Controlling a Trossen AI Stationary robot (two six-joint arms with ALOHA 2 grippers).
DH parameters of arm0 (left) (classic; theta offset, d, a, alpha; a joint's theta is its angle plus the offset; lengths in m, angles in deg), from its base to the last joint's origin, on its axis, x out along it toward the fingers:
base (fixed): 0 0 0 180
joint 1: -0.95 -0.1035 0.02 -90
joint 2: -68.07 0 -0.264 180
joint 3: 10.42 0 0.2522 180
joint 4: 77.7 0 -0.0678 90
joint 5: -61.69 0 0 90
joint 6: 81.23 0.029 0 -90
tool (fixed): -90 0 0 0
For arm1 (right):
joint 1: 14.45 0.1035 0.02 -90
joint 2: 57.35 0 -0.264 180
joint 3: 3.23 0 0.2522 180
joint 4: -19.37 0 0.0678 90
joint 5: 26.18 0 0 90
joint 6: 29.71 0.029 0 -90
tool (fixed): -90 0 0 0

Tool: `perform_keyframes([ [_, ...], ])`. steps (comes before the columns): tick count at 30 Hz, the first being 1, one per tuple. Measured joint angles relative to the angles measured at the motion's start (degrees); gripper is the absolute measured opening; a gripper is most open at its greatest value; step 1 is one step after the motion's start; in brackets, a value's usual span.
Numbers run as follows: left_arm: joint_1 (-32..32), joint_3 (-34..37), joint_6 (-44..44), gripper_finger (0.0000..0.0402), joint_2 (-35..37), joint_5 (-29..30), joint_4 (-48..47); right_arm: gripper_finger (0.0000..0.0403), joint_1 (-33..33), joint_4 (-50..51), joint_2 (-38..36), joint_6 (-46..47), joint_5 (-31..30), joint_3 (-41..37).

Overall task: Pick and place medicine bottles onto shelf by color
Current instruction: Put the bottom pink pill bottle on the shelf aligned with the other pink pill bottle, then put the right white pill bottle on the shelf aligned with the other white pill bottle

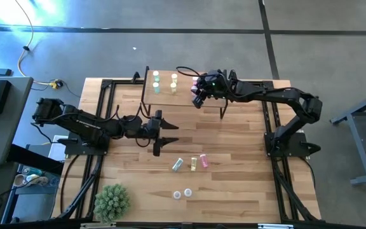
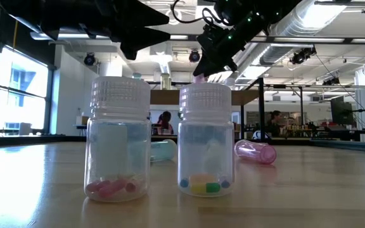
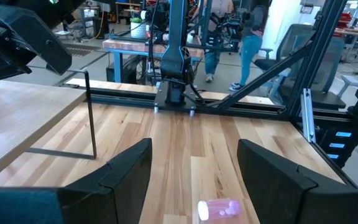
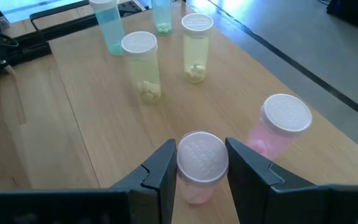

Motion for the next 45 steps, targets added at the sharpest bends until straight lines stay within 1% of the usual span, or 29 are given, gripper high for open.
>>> perform_keyframes([
  [5,0.0,0.0,0.0,0.0225,0.0,0.0,0.0,0.0106,0.0,0.4,0.0,0.0,0.0,0.0],
  [8,0.0,0.0,0.0,0.0225,0.0,0.0,0.0,0.0113,0.0,0.5,0.0,0.7,0.0,0.0],
  [14,0.0,0.0,0.0,0.0225,0.0,0.0,0.0,0.015,0.1,2.6,0.6,0.9,0.1,0.2],
  [19,0.0,0.0,0.1,0.0225,0.0,0.0,-0.4,0.0173,0.4,3.7,0.2,0.9,0.2,2.3],
  [27,0.0,0.0,0.1,0.0225,0.0,0.0,-0.9,0.0178,0.4,4.9,-0.1,0.6,0.1,4.3],
  [37,0.0,0.0,0.0,0.0225,0.0,0.0,-1.3,0.0179,0.5,12.0,-3.3,-0.5,1.2,6.9],
  [41,0.2,0.0,-0.3,0.0225,0.0,-0.4,-2.2,0.0179,1.3,17.7,-5.7,-0.6,1.4,6.9],
  [45,0.3,0.0,-0.5,0.0225,0.0,-2.0,-2.7,0.0179,4.1,23.9,-8.0,-0.6,1.5,6.6],
])
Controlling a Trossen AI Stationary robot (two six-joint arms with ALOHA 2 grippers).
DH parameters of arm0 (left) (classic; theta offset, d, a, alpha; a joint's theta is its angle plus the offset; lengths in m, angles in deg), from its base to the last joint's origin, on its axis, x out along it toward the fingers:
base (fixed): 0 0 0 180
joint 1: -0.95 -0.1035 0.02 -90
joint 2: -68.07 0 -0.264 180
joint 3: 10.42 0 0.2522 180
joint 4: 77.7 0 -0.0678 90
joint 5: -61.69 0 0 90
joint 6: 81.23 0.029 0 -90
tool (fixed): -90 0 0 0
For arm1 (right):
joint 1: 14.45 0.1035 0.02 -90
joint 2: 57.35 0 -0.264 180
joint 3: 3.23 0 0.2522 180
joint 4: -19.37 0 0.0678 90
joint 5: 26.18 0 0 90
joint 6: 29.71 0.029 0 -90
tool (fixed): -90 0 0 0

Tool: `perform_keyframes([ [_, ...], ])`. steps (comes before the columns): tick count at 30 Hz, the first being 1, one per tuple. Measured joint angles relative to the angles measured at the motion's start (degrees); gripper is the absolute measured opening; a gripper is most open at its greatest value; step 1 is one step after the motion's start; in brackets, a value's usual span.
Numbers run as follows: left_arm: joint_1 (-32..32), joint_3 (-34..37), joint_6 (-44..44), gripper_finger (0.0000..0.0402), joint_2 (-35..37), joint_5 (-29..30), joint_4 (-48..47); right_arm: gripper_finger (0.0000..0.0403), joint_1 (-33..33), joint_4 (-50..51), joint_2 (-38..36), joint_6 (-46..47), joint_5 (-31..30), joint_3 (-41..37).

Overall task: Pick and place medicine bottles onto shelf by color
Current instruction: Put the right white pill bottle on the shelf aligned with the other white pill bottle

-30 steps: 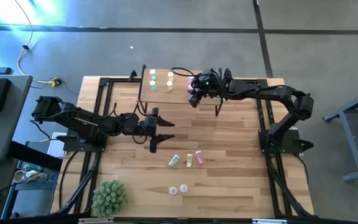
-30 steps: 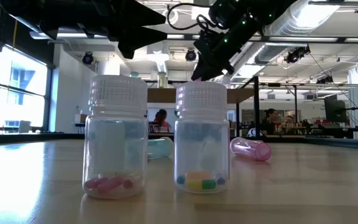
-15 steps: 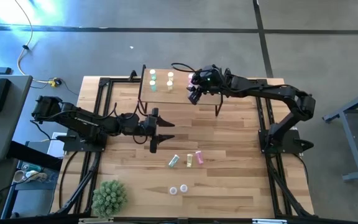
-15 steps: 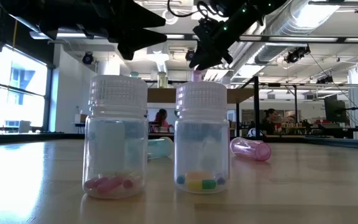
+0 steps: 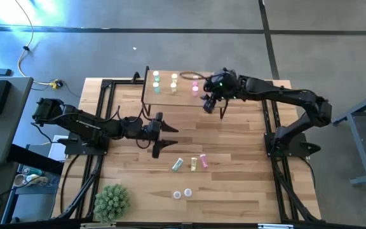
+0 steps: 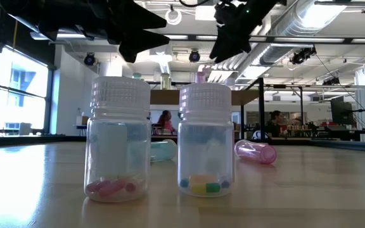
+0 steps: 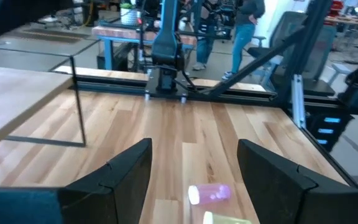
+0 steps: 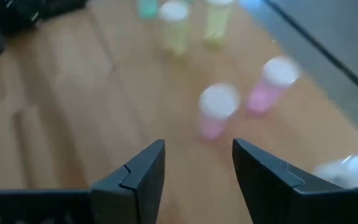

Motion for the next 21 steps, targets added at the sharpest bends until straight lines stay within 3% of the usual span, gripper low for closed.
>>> perform_keyframes([
  [9,0.8,0.0,0.0,0.0225,0.0,-0.7,-0.4,0.0179,10.6,4.7,-4.4,1.5,0.0,-8.4],
  [21,5.5,0.0,-1.5,0.0225,0.0,-0.8,-6.4,0.0179,25.8,-8.0,-6.3,10.0,0.0,-20.7],
])
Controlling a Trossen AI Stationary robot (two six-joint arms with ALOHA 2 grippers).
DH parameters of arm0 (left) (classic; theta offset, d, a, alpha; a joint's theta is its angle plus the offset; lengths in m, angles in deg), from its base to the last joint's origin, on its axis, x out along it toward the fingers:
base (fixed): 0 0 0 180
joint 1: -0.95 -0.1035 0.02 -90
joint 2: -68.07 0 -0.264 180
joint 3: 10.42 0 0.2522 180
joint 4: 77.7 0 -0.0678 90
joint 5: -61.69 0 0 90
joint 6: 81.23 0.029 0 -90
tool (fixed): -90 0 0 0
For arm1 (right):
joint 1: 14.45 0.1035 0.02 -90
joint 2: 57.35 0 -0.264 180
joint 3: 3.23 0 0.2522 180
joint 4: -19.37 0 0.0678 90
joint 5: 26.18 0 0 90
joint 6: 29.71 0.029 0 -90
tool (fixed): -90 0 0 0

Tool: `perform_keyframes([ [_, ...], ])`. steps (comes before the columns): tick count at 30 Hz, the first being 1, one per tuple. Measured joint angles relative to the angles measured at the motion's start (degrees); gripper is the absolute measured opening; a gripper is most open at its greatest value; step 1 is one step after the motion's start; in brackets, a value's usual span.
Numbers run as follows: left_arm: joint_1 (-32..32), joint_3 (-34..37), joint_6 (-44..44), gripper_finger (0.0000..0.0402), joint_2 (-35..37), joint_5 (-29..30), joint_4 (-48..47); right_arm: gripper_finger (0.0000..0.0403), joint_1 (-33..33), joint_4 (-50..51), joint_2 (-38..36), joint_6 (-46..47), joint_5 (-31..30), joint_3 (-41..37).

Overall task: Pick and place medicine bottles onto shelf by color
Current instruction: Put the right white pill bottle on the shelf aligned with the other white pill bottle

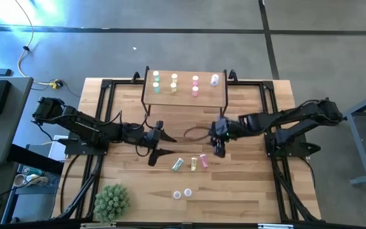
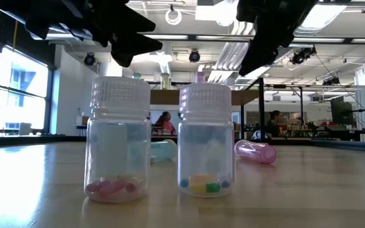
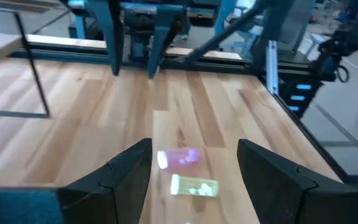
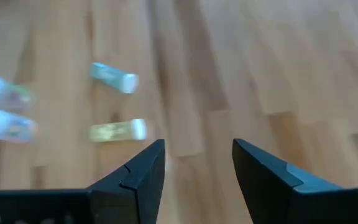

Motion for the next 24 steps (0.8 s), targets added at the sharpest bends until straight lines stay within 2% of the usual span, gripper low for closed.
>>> perform_keyframes([
  [9,3.4,0.0,-1.5,0.0225,0.0,0.1,0.1,0.0179,8.2,-19.1,0.0,0.7,0.0,-9.3],
  [16,4.7,0.0,-2.1,0.0225,0.0,0.2,0.1,0.0179,12.3,-40.0,0.0,4.7,0.0,-16.5],
  [20,4.7,0.0,-2.1,0.0225,0.0,0.3,0.1,0.0181,13.5,-44.8,0.0,3.5,-0.2,-18.0],
  [24,4.5,0.0,-2.1,0.0225,0.0,0.9,0.1,0.0202,14.5,-49.8,0.0,3.0,-0.2,-18.0],
])
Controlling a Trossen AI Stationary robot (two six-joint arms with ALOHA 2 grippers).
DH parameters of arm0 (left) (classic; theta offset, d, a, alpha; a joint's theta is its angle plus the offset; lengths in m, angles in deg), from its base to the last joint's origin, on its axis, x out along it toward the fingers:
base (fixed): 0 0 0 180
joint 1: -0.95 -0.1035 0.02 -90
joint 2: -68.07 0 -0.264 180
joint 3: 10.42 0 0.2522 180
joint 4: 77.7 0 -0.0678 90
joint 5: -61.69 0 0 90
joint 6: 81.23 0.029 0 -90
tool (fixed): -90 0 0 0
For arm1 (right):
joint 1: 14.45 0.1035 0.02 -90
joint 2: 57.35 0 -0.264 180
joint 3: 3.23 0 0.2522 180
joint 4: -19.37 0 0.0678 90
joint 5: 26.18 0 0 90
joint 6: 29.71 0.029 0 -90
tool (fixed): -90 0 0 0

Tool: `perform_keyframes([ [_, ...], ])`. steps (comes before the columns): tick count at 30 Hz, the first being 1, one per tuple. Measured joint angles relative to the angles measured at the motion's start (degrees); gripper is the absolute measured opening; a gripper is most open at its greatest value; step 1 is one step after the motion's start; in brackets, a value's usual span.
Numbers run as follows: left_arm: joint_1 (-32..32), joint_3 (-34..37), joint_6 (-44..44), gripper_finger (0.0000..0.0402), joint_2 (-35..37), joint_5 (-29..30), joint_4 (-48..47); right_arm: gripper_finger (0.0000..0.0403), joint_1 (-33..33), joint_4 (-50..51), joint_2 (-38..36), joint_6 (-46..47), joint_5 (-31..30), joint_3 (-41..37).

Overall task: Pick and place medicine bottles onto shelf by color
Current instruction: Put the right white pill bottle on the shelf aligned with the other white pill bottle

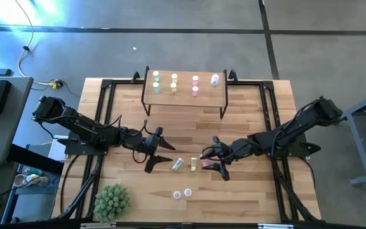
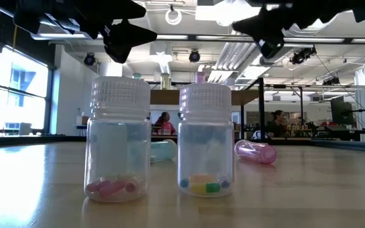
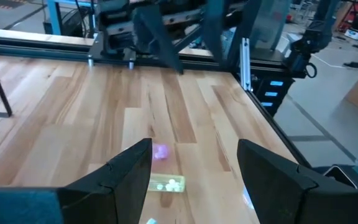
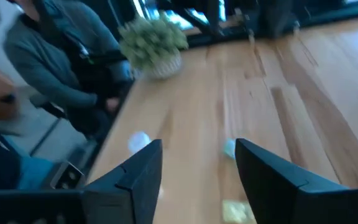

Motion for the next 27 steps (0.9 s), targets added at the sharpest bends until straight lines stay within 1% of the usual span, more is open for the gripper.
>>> perform_keyframes([
  [3,0.0,0.0,-0.3,0.0225,0.0,0.4,-0.3,0.0229,0.8,-3.5,0.0,-1.7,-0.5,0.0],
  [5,0.0,0.0,-0.4,0.0225,0.0,0.4,-0.6,0.0248,1.1,-5.6,0.0,-2.4,-2.4,0.0],
  [8,0.0,0.0,-0.4,0.0225,0.0,0.5,-0.6,0.0265,1.1,-9.4,0.0,-2.5,-3.3,0.0],
  [11,0.0,0.0,-0.7,0.0225,0.0,0.6,-0.6,0.0269,1.1,-11.5,0.0,-3.5,-3.2,0.1],
  [15,0.0,0.0,-3.1,0.0225,0.0,0.6,-0.6,0.027,1.3,-11.2,1.5,-4.5,-2.2,1.5],
  [20,0.1,0.0,-3.9,0.0225,0.0,0.6,-1.0,0.027,3.3,-10.2,8.0,-7.7,1.4,4.5],
  [27,0.0,0.0,-4.1,0.0225,0.0,0.6,-1.6,0.027,7.5,-8.8,15.5,-12.1,1.7,5.9],
])
